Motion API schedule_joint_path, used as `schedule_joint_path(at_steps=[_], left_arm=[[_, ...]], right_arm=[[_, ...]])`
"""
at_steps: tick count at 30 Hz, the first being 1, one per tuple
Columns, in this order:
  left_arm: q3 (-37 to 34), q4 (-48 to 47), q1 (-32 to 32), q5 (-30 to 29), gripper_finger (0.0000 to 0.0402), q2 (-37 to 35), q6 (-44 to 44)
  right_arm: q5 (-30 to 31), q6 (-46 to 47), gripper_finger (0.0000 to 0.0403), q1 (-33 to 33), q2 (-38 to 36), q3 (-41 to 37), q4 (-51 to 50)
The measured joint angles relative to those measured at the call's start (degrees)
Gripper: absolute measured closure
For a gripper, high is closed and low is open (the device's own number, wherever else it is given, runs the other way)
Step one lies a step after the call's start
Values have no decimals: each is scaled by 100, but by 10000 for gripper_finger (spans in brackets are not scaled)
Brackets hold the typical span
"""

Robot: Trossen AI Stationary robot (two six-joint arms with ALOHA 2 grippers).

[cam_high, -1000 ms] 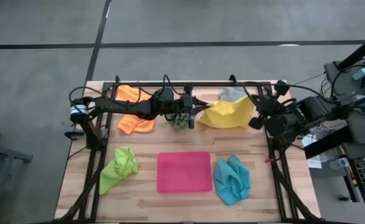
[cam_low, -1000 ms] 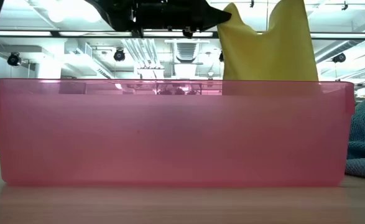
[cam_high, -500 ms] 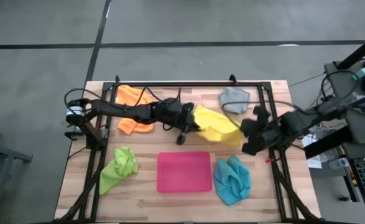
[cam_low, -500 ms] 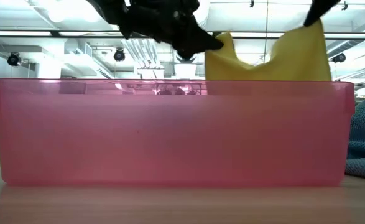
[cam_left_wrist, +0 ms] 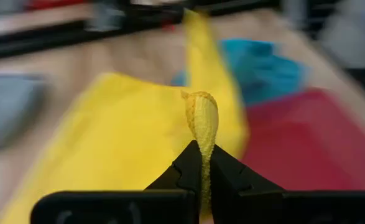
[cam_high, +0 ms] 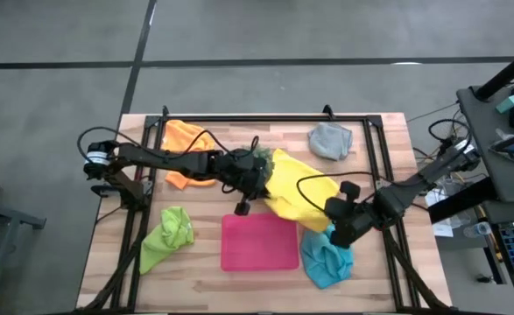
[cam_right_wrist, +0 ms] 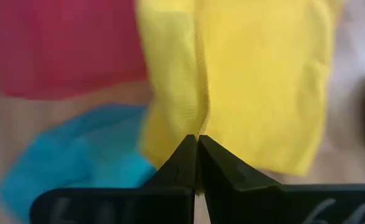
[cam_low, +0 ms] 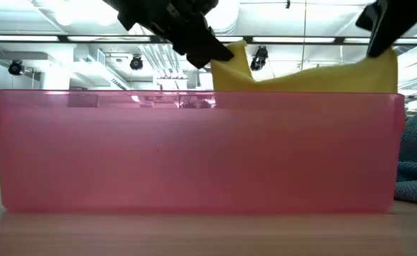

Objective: Fold microfiber towels
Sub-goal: Fold the yellow microfiber cloth

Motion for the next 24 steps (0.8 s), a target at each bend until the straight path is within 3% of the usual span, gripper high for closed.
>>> schedule_joint_path(at_steps=[3,5,14,24], left_arm=[[-5,225,10,-1310,402,33,-17],[-5,569,27,-1775,402,125,55],[7,1895,145,-1825,402,833,118],[375,2059,252,-2516,402,1625,116]], right_arm=[[403,185,394,-76,76,-97,-281],[649,384,394,-159,100,-158,-627],[1579,891,394,-802,73,-665,-1295],[1901,893,394,-1657,93,-1145,-1524]])
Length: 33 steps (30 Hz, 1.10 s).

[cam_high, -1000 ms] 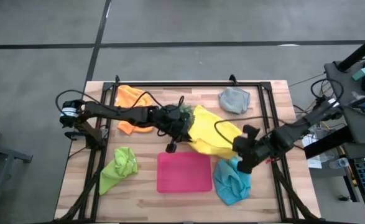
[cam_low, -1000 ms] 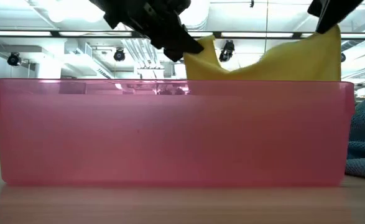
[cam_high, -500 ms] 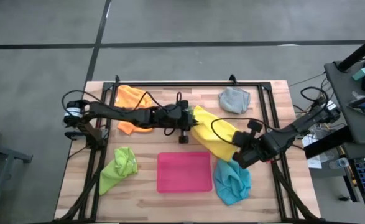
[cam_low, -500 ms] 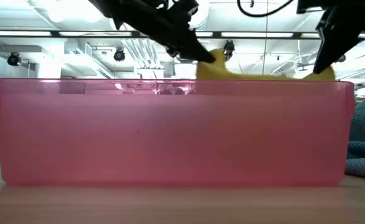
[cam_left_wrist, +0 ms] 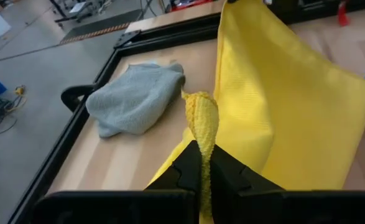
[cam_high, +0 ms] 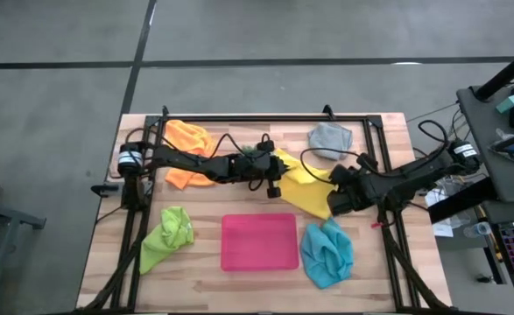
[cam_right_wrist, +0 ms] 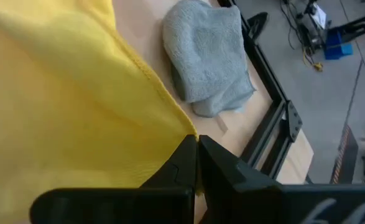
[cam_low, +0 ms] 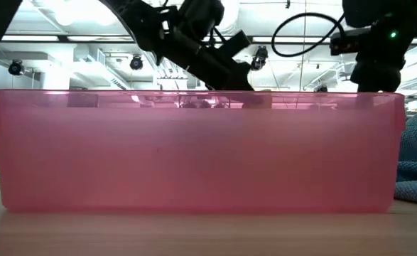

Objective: Fold microfiber towels
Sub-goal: Fold the yellow microfiber cloth

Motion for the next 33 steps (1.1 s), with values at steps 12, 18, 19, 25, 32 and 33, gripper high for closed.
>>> schedule_joint_path(at_steps=[12,18,19,25,32,33], left_arm=[[276,5,221,-569,335,99,1],[265,-103,258,-569,261,79,-4],[265,-127,256,-567,252,64,-2],[265,-701,248,-317,233,-162,2],[244,-1259,146,214,233,-282,1],[233,-1260,112,215,233,-287,0]], right_arm=[[-25,-67,394,-359,2,-410,15],[116,-72,394,-353,2,-435,322],[135,-72,394,-356,2,-435,337],[136,36,394,-461,2,-459,286],[126,190,386,-603,2,-468,355],[112,222,380,-634,2,-468,354]])
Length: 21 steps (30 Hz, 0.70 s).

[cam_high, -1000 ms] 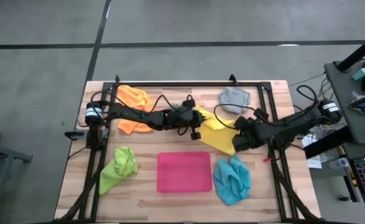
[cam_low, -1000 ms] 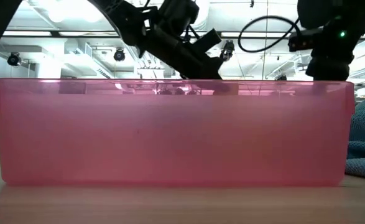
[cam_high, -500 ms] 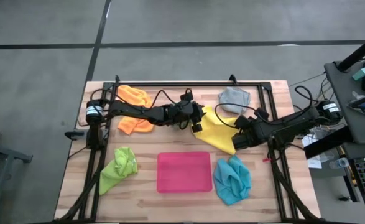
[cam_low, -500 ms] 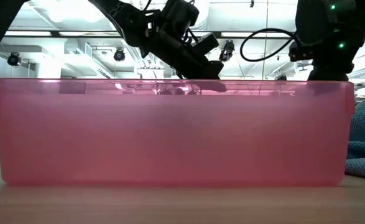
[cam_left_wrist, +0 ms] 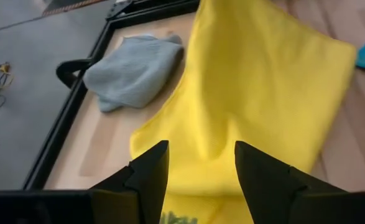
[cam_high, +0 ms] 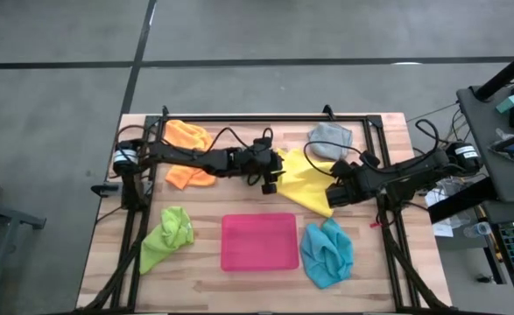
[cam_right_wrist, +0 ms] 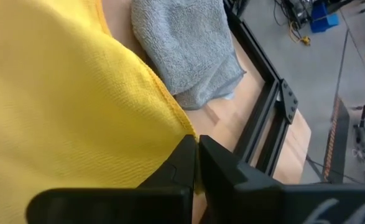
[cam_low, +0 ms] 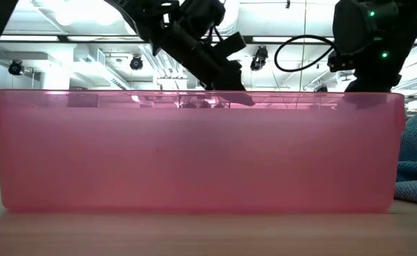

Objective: Fold microfiber towels
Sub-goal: Fold the yellow microfiber cloth

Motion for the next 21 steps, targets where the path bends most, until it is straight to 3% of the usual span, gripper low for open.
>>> schedule_joint_path(at_steps=[13,21], left_arm=[[-65,-483,-521,1,233,-920,4],[-194,-1205,-899,1,233,-1603,-2]], right_arm=[[-22,-48,256,-361,-6,580,-94],[-123,-224,260,-298,-9,1138,90]])
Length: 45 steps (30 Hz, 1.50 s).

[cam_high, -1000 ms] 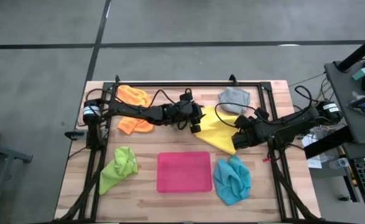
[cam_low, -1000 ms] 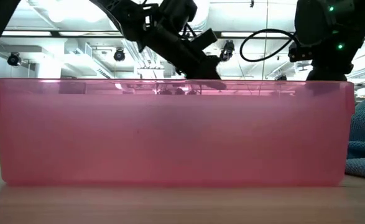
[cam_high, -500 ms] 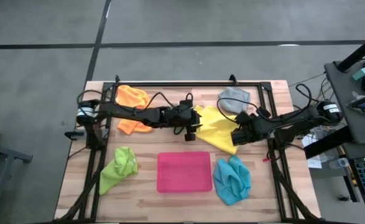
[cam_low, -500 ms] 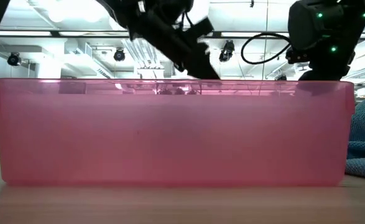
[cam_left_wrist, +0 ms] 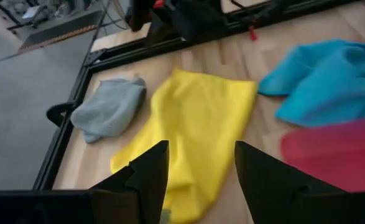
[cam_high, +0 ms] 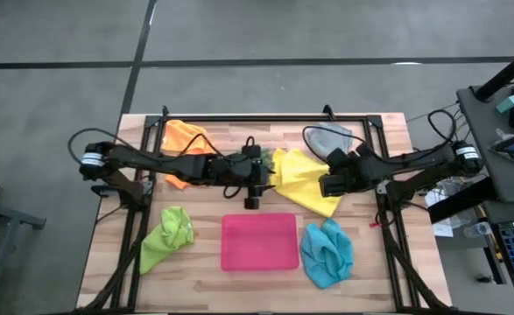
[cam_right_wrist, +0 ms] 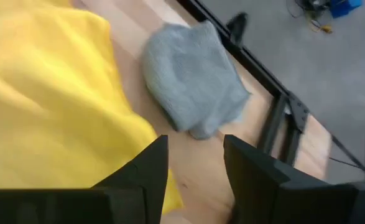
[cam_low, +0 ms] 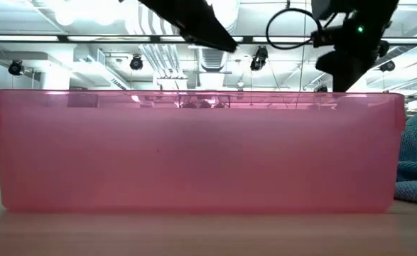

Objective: Fold microfiber towels
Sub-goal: Fold the yellow microfiber cloth

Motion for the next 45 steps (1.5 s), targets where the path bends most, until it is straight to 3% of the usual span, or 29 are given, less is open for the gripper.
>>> schedule_joint_path(at_steps=[8,16,26,31,36,41,45], left_arm=[[-162,-666,-464,0,233,-437,-9],[-480,-718,-716,2,233,-754,-162],[-616,-670,-731,-9,233,-784,-201],[-739,-589,-732,-22,233,-792,-261],[-764,-562,-732,-26,233,-806,-304],[-859,-525,-732,-26,233,-804,-319],[-905,-415,-732,-26,233,-800,-352]], right_arm=[[-1045,-1124,309,167,7,-703,2800],[-1792,-696,385,171,7,-2144,4630],[-2781,450,394,184,0,-2927,4523],[-2844,656,394,186,13,-2436,2601],[-2392,728,394,225,12,-1713,1103],[-1961,322,394,247,11,-1234,1393],[-1958,-270,394,266,11,-1169,2390]])
